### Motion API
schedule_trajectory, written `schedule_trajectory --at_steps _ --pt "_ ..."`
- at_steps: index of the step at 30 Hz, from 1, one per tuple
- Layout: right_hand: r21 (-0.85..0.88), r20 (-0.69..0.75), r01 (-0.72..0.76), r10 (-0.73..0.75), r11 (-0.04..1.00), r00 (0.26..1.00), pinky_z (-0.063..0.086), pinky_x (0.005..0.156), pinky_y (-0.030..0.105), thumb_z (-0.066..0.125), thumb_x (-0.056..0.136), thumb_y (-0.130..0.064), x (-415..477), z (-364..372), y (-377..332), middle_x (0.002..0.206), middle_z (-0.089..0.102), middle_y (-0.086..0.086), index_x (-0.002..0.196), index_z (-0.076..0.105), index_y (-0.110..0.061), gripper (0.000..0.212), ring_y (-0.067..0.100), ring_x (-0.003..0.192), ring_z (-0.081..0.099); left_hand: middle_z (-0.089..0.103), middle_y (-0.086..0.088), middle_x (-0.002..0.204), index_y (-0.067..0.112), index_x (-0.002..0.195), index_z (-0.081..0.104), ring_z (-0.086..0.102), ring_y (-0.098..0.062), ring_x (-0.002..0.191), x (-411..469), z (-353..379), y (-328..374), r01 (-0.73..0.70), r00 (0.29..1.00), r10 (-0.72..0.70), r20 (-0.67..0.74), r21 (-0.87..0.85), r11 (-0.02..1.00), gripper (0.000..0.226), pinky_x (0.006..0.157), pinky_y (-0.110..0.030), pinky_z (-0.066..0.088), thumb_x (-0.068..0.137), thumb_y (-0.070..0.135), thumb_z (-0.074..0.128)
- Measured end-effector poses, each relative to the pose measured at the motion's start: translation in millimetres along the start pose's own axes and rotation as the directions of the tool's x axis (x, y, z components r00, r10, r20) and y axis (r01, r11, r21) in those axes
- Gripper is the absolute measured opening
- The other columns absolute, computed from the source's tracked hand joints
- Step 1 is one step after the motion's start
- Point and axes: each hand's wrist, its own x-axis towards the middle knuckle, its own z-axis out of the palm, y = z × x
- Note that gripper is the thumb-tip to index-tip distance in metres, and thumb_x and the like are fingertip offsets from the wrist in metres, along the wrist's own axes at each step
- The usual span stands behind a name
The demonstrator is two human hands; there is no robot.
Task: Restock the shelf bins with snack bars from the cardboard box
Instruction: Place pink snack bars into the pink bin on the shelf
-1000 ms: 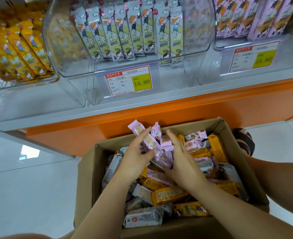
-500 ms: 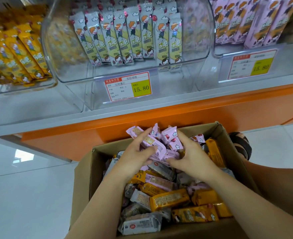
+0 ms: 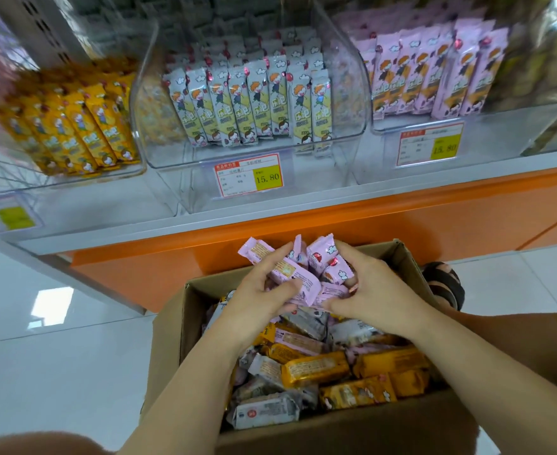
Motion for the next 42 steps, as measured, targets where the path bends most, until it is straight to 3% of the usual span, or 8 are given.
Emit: schedule_trajectory --at_steps 6,15,17,19,26,30,37,42 --pt "-0.106 -0.073 0.077 -0.085 0.991 0.994 0.049 0.061 0.016 0.072 0.075 -0.007 -42 -28 -53 0.091 0.066 -0.023 0.127 0.042 -0.049 0.074 0.002 0.062 0.059 0.059 0.006 0.107 0.050 0.125 0.048 0.068 -0.014 0.095 -44 16 46 -0.168 0.986 0.167 0.013 0.012 0.986 0.052 0.086 -0.030 0.056 0.092 0.012 0.059" --pt "-0.274 -0.291 0.169 -0.249 0.947 0.924 0.044 0.064 0.006 0.074 0.080 -0.012 -83 -102 -143 0.133 0.035 -0.024 0.149 0.020 -0.027 0.089 -0.014 0.078 0.058 0.061 -0.001 0.118 0.054 0.121 0.050 0.066 -0.017 0.092 -64 45 160 -0.475 0.879 0.469 0.085 0.074 0.877 0.050 0.089 -0.038 0.055 0.093 0.014 0.059" --pt "-0.299 -0.347 0.176 -0.279 0.938 0.895 0.046 0.085 0.020 0.074 0.081 -0.012 -82 -124 -149 0.141 0.034 -0.019 0.149 0.019 -0.029 0.090 0.013 0.118 0.053 0.059 -0.001 0.119 0.054 0.126 0.048 0.066 -0.019 0.096 -56 56 186 -0.519 0.852 0.505 0.138 0.104 0.848 0.050 0.090 -0.036 0.055 0.095 0.016 0.057" --pt "-0.273 -0.390 0.181 -0.280 0.945 0.877 0.051 0.084 0.043 0.075 0.080 -0.013 -71 -148 -144 0.136 0.044 -0.018 0.148 0.025 -0.033 0.087 0.041 0.110 0.055 0.059 -0.004 0.116 0.052 0.130 0.046 0.065 -0.020 0.098 -38 71 207 -0.543 0.837 0.520 0.169 0.135 0.829 0.051 0.090 -0.037 0.055 0.095 0.016 0.056" --pt "-0.208 -0.413 0.116 -0.195 0.971 0.890 0.051 0.092 0.046 0.077 0.070 -0.040 -27 -215 -98 0.147 0.041 -0.008 0.147 0.024 -0.039 0.094 0.023 0.126 0.050 0.059 -0.028 0.103 0.059 0.128 0.042 0.060 -0.040 0.089 57 117 236 -0.409 0.911 0.373 0.176 0.273 0.871 0.052 0.086 -0.050 0.052 0.094 0.023 0.058" --pt "-0.241 -0.359 0.031 -0.119 0.970 0.926 0.055 0.082 0.047 0.073 0.068 -0.043 -3 -249 -82 0.143 0.044 -0.013 0.146 0.025 -0.041 0.091 0.029 0.100 0.063 0.062 -0.007 0.087 0.047 0.137 0.042 0.064 -0.019 0.077 105 131 239 -0.293 0.952 0.261 0.161 0.224 0.929 0.055 0.089 -0.044 0.055 0.093 0.019 0.060" --pt "-0.367 -0.243 -0.169 0.080 0.915 0.967 0.043 0.060 0.023 0.067 0.086 -0.032 21 -277 -62 0.133 0.050 0.003 0.150 0.014 -0.032 0.083 0.018 0.066 0.052 0.043 0.013 0.126 0.050 0.133 0.043 0.050 -0.011 0.109 147 142 224 -0.035 0.993 0.000 0.122 0.283 0.958 0.044 0.083 -0.030 0.057 0.092 0.044 0.057" --pt "-0.433 -0.269 -0.187 0.072 0.882 0.961 0.046 0.074 0.025 0.069 0.082 -0.041 25 -289 -61 0.110 0.062 0.001 0.139 0.039 -0.031 0.065 0.017 0.093 0.061 0.040 0.011 0.145 0.053 0.135 0.035 0.061 -0.007 0.099 149 139 219 0.003 0.992 -0.072 0.107 0.538 0.843 0.052 0.092 -0.029 0.051 0.085 0.065 0.045"
